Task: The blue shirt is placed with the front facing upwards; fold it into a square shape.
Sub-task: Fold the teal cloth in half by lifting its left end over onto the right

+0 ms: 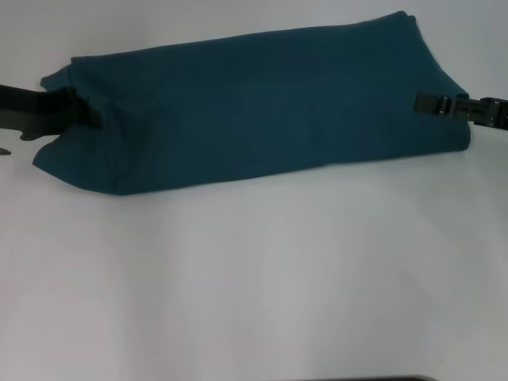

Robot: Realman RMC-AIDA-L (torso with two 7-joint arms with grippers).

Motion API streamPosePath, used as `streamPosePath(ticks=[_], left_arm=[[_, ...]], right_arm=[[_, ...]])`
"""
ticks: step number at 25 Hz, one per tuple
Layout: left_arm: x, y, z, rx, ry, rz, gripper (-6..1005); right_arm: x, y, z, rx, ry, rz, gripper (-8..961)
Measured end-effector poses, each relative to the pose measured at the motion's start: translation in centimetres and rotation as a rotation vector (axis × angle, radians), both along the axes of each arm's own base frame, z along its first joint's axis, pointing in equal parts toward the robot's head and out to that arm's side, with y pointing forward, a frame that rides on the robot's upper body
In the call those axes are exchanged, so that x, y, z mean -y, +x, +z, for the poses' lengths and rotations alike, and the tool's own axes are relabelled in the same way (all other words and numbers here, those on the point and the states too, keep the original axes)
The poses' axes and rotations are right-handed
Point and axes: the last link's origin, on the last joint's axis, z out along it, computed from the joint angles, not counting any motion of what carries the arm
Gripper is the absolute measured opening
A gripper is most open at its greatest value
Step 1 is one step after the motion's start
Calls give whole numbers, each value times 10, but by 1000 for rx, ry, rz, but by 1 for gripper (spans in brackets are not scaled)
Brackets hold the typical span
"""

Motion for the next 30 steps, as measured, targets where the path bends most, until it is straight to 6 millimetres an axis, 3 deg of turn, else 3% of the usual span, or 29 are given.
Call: streamPosePath(ticks=[12,22,30], left_arm=[[3,-2,3,-4,-21,0,47],[20,-45,49,-5,94,115,16],[22,-62,78,-31,160,157,16]], right_arm=[[-1,-1,0,-2,-1,2,868],[1,0,-3,-6,-6,-3,868],[0,-1,-4,-10,-15,-7,868]])
